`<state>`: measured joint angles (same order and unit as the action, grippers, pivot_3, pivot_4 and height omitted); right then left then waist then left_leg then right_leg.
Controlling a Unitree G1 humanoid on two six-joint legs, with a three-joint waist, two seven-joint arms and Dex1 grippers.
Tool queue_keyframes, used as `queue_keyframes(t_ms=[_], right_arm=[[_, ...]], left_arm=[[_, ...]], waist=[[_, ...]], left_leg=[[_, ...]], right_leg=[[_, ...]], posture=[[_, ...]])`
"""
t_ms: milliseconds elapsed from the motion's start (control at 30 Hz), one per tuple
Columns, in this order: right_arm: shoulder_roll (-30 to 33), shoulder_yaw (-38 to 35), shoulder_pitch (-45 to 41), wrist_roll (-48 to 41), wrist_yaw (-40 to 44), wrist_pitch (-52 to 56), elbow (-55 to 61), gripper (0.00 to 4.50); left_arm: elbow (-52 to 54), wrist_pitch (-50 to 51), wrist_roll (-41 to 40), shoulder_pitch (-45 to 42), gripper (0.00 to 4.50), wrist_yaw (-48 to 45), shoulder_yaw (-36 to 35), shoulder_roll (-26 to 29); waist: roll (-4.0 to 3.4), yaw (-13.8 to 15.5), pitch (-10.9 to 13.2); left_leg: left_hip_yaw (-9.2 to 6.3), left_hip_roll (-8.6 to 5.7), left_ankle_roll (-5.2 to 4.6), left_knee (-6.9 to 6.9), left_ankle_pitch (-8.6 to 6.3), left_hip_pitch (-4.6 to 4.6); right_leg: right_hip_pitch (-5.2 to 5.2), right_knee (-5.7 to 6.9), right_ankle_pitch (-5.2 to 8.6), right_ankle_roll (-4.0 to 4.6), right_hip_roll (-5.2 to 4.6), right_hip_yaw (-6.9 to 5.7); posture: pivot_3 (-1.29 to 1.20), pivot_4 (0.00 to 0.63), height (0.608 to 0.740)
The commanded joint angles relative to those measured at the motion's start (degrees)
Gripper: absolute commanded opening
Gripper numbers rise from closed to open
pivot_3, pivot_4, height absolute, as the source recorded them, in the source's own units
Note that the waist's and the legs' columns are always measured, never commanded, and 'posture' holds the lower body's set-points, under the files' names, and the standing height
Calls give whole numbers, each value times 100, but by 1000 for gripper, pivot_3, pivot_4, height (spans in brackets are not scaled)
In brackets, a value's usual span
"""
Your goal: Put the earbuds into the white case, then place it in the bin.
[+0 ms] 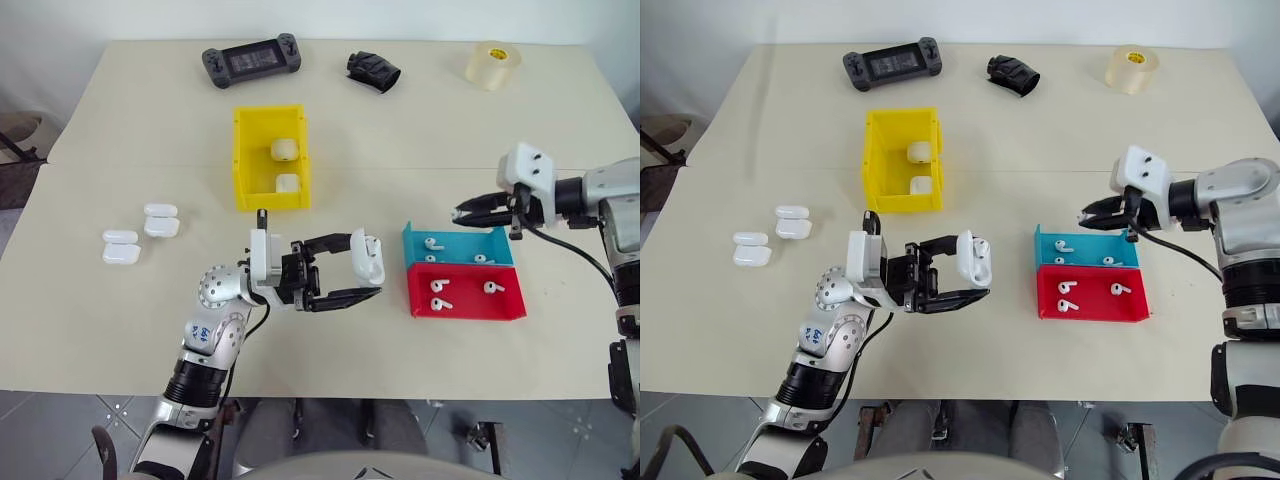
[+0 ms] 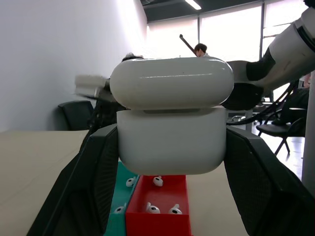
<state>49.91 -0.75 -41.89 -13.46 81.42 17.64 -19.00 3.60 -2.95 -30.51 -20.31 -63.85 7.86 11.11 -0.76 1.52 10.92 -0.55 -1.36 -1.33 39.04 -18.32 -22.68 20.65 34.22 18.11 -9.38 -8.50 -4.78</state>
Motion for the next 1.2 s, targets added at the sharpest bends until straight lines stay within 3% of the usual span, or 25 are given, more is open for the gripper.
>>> queue_keyframes(t_ms=[33,267,367,500,733,1200], right_arm=[[-216,-744,513,-1232,-381,1236,1364,511],[-1703,-2289,1828,-4058,-2639,2984,3786,511],[-2327,-2453,2247,-4849,-3546,2930,4531,511],[-2714,-2277,2770,-5431,-4234,2803,5257,511],[-3081,-1717,3401,-5653,-4855,2356,6043,511],[-2840,-1120,3741,-5050,-4712,1728,5810,511]], left_arm=[[-42,37,-192,-164,2782,-52,-100,-43],[-455,135,-228,-566,2782,-202,-129,-146],[-604,138,-207,-688,2782,-255,-161,-179],[-714,148,-196,-772,2782,-283,-191,-229],[-813,179,-174,-856,2782,-294,-157,-356],[-821,227,-163,-939,2782,-337,-164,-463]], waist=[[0,-4,0],[0,5,0],[0,2,0],[0,-10,0],[0,-9,0],[1,-15,0]], left_leg=[[-2,0,0,1,0,0],[-13,-7,2,5,1,-2],[-15,-9,2,5,1,-1],[-11,-11,2,2,0,1],[-10,-40,1,0,0,9],[-2,-43,-1,-6,-1,22]], right_leg=[[-1,1,0,0,0,-2],[-1,17,-1,1,-4,-10],[1,24,-1,1,-4,-8],[4,30,-1,1,-3,-2],[6,43,-1,1,-2,8],[5,46,-1,1,-2,21]], posture=[[0,150,740],[0,150,740],[0,150,740],[0,150,740],[0,150,740],[0,150,740]])
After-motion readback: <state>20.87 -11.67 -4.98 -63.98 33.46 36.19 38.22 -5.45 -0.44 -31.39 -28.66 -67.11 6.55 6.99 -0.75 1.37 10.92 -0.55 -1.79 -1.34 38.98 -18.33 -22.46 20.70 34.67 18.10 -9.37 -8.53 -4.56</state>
